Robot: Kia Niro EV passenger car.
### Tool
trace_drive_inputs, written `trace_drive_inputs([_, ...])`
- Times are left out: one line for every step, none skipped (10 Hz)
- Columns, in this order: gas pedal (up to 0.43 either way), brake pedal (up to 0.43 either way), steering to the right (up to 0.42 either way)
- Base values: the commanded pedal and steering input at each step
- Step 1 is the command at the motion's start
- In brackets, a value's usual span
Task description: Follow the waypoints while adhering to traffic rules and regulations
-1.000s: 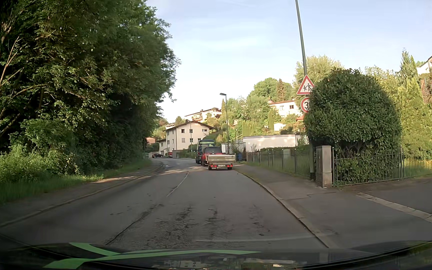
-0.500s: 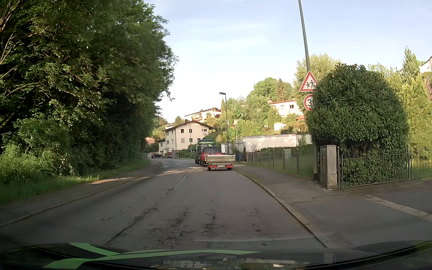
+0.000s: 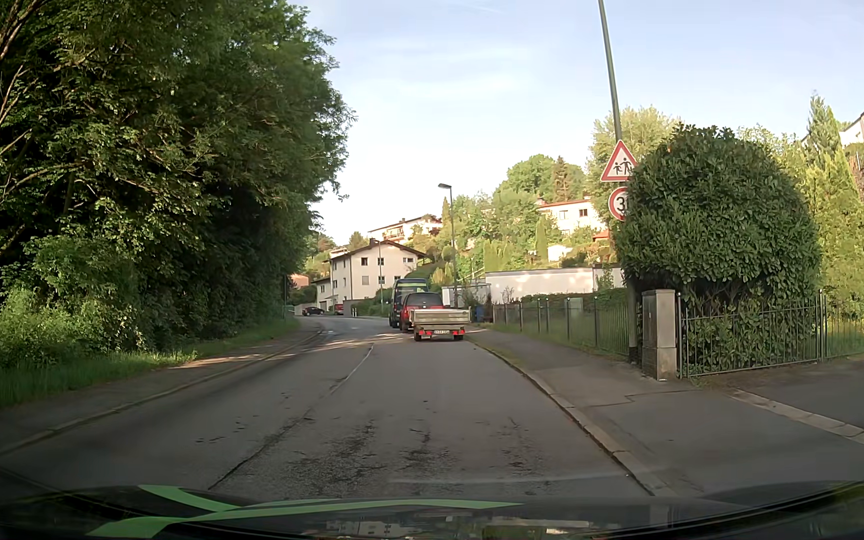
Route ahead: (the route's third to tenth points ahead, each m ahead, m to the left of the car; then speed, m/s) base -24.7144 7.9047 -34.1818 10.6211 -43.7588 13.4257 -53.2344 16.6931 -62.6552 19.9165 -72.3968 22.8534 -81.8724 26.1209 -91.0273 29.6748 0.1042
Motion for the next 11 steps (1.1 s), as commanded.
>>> trace_drive_inputs([0.0, 0.256, 0.023])
trace_drive_inputs([0.0, 0.256, 0.023])
trace_drive_inputs([0.0, 0.256, 0.023])
trace_drive_inputs([0.0, 0.262, 0.023])
trace_drive_inputs([0.0, 0.262, 0.023])
trace_drive_inputs([0.0, 0.262, 0.023])
trace_drive_inputs([0.0, 0.262, 0.023])
trace_drive_inputs([0.0, 0.268, 0.023])
trace_drive_inputs([0.0, 0.268, 0.023])
trace_drive_inputs([0.0, 0.274, 0.023])
trace_drive_inputs([0.0, 0.274, 0.023])
